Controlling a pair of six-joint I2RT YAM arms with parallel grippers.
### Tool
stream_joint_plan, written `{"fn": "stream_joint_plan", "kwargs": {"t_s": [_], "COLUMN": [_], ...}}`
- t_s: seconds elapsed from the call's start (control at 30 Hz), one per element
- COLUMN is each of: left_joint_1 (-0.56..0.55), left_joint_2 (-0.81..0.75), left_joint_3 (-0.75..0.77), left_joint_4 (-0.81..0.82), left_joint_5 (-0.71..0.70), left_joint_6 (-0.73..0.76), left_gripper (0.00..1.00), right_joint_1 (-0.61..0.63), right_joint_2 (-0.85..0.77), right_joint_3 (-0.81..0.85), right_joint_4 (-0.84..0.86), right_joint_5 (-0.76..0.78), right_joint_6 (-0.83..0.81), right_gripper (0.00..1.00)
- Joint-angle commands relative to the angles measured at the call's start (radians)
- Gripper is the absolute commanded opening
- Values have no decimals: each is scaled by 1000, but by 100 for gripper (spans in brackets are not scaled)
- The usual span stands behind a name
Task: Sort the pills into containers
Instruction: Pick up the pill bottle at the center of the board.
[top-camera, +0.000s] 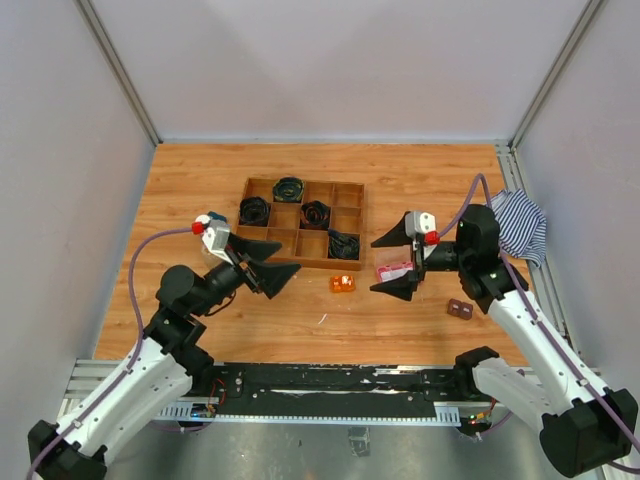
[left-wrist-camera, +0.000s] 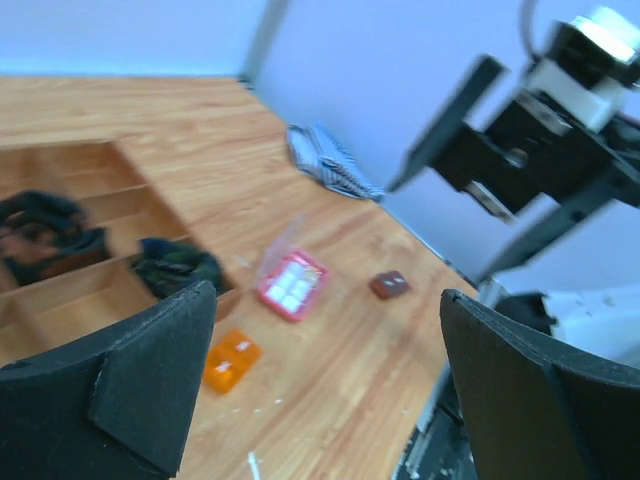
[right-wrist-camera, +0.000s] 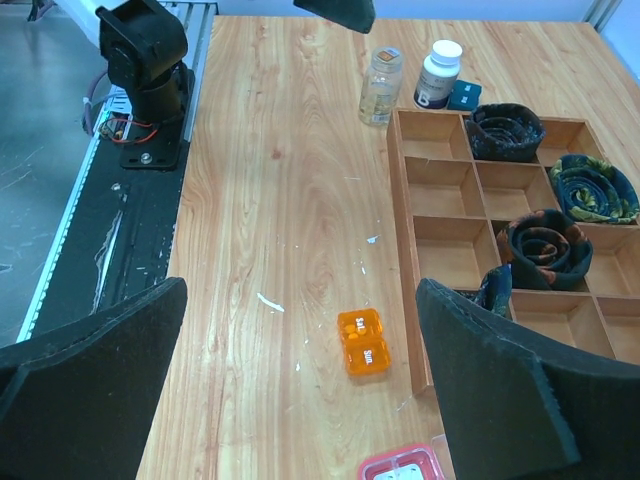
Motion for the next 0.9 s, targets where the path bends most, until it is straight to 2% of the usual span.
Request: {"fn": "stream_joint_plan", "kwargs": {"t_s": [0.0, 0.23, 0.3, 0.37, 0.43, 0.5, 0.57, 0.63, 0.73, 0.87], "left_joint_1": [-173, -392, -457, -531, -584, -614, -618, -618, -619, -619], "left_joint_2": [31, 196, 243, 297, 345, 392, 435, 471, 539, 575], "left_joint_3": [5, 45, 54, 54, 41, 28, 17, -11, -60, -40], "left_joint_4": [140, 196, 202, 232, 286, 342, 396, 479, 621, 622], "left_joint_5": [-28, -206, -303, -368, -411, -434, -437, -426, -405, -424], "left_joint_6": [113, 278, 376, 468, 563, 647, 688, 712, 737, 735], "left_gripper": [99, 99, 99, 99, 99, 99, 99, 99, 99, 99], "right_joint_1": [-34, -139, -177, -217, -238, -256, -286, -316, -343, -358], "right_joint_2": [-14, -49, -35, 1, 21, 5, 17, 56, 61, 78], "right_joint_3": [27, 73, 93, 107, 108, 96, 115, 151, 142, 121], "right_joint_4": [-52, -206, -220, -222, -255, -319, -520, -646, -695, -671], "right_joint_5": [-13, 3, 11, -117, -226, -167, -59, 23, 87, 84], "right_joint_6": [-60, -186, -139, -65, -82, -205, -440, -577, -666, -674], "right_gripper": [99, 98, 98, 98, 98, 99, 99, 99, 99, 99]}}
